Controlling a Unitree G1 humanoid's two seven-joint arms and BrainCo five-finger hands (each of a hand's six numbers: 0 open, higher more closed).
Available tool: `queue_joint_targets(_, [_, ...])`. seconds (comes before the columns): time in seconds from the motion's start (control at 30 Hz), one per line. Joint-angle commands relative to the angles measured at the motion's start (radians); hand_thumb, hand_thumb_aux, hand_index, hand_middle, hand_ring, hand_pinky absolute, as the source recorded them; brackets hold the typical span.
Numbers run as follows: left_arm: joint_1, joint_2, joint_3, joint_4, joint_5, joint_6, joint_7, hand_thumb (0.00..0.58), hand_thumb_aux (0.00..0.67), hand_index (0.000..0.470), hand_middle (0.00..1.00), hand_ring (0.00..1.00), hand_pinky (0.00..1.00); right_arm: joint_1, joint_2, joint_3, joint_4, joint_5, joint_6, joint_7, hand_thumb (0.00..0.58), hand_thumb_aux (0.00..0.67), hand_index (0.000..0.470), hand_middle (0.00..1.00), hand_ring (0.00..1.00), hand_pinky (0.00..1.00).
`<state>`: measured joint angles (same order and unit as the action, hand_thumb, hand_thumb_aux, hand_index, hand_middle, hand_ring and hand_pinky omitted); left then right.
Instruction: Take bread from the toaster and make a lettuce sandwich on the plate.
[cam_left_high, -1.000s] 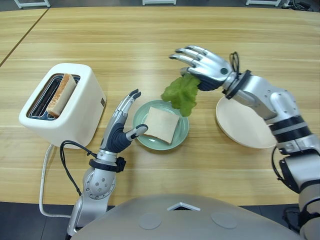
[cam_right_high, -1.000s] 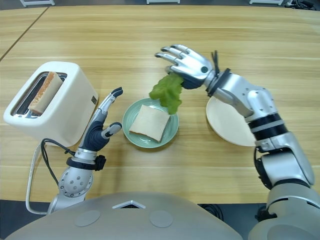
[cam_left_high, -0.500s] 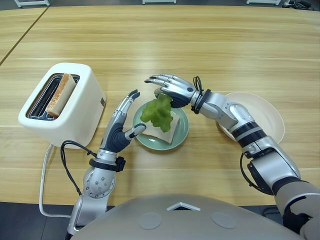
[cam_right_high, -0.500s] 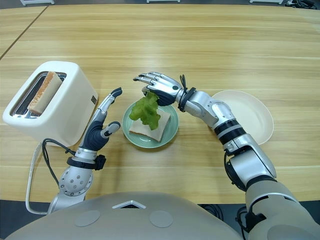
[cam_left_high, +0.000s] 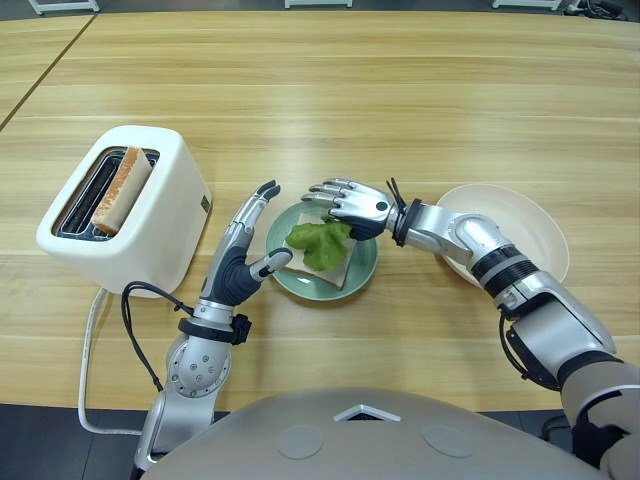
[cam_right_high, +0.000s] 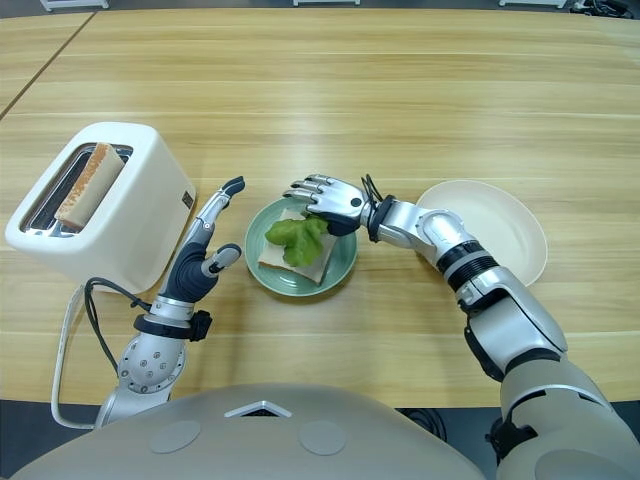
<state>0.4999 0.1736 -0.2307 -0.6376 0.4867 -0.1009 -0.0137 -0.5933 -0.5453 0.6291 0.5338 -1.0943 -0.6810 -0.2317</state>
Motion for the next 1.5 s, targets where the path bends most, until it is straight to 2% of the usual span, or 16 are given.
queue_joint_targets(0.03, [-0.006,0.000,0.000,0.011,-0.011,0.005,-0.012,0.000,0.000,0.000,0.00,0.00,0.00,-0.012,-0.018,0.024,-0.045,-0.057,0.011,-0.067,0.580,0.670,0.470,0.00,0.00,0.00])
queue_joint_targets(0.23, [-0.011,0.002,0.000,0.018,-0.014,0.003,-0.019,0.000,0.000,0.000,0.00,0.00,0.00,-0.011,-0.022,0.057,-0.020,-0.100,0.053,-0.060,0.580,0.670,0.470,0.00,0.00,0.00])
queue_joint_targets(0.4, [-0.011,0.004,0.002,0.019,-0.017,0.002,-0.024,0.000,0.000,0.000,0.00,0.00,0.00,-0.003,-0.029,0.084,-0.079,-0.143,0.077,-0.083,0.580,0.670,0.470,0.00,0.00,0.00])
queue_joint_targets(0.43, [-0.011,0.004,0.002,0.019,-0.017,0.002,-0.025,0.000,0.000,0.000,0.00,0.00,0.00,-0.003,-0.029,0.088,-0.085,-0.150,0.083,-0.090,0.578,0.633,0.444,0.00,0.00,0.00])
queue_joint_targets(0.47, [-0.011,0.004,0.002,0.020,-0.017,0.001,-0.025,0.000,0.000,0.000,0.00,0.00,0.00,-0.003,-0.027,0.090,-0.091,-0.157,0.091,-0.099,0.555,0.531,0.372,0.00,0.00,0.00])
queue_joint_targets(0.6, [-0.015,0.005,0.002,0.024,-0.018,0.000,-0.027,0.000,0.000,0.000,0.00,0.00,0.00,-0.005,-0.029,0.076,-0.123,-0.157,0.116,-0.129,0.493,0.410,0.288,0.00,0.00,0.00])
queue_joint_targets(0.63, [-0.016,0.006,0.001,0.025,-0.018,0.000,-0.027,0.000,0.000,0.000,0.00,0.00,0.00,-0.004,-0.032,0.071,-0.132,-0.156,0.121,-0.137,0.452,0.355,0.249,0.00,0.00,0.00])
queue_joint_targets(0.67, [-0.017,0.005,0.001,0.025,-0.018,0.001,-0.028,0.000,0.000,0.000,0.00,0.00,0.00,-0.004,-0.035,0.069,-0.141,-0.157,0.126,-0.143,0.212,0.137,0.096,0.00,0.00,0.00])
queue_joint_targets(0.73, [-0.018,0.005,0.000,0.025,-0.017,0.001,-0.028,0.000,0.000,0.000,0.00,0.00,0.00,-0.005,-0.042,0.066,-0.153,-0.160,0.135,-0.147,0.079,0.047,0.033,0.00,0.00,0.00])
queue_joint_targets(0.8, [-0.018,0.005,0.000,0.026,-0.017,0.000,-0.028,0.000,0.000,0.000,0.00,0.00,0.00,-0.011,-0.049,0.063,-0.157,-0.163,0.144,-0.147,0.023,0.013,0.009,0.00,0.00,0.00])
queue_joint_targets(0.83, [-0.018,0.005,0.000,0.026,-0.017,-0.001,-0.028,0.000,0.000,0.000,0.00,0.00,0.00,-0.015,-0.054,0.061,-0.158,-0.165,0.148,-0.147,0.000,0.000,0.000,0.00,0.00,0.00])
queue_joint_targets(1.0, [-0.017,0.005,-0.004,0.021,-0.015,0.000,-0.030,0.000,0.000,0.000,0.00,0.00,0.00,-0.020,-0.110,0.054,-0.189,-0.188,0.152,-0.142,0.000,0.000,0.000,0.00,0.00,0.00])
queue_joint_targets(1.2, [-0.013,0.004,-0.010,0.008,-0.011,0.004,-0.037,0.000,0.000,0.000,0.00,0.00,0.00,0.063,-0.215,0.019,-0.311,-0.119,0.091,-0.103,0.000,0.000,0.000,0.00,0.00,0.00])
queue_joint_targets(1.37, [-0.014,0.004,-0.011,0.004,-0.010,0.006,-0.043,0.000,0.000,0.000,0.00,0.00,0.00,0.131,-0.260,-0.059,-0.365,0.153,-0.033,0.027,0.000,0.000,0.000,0.00,0.00,0.00])
queue_joint_targets(1.5, [-0.018,0.005,-0.012,0.006,-0.012,0.005,-0.047,0.000,0.000,0.000,0.00,0.00,0.00,0.187,-0.281,-0.075,-0.339,0.510,-0.051,0.318,0.000,0.000,0.000,0.00,0.00,0.00])
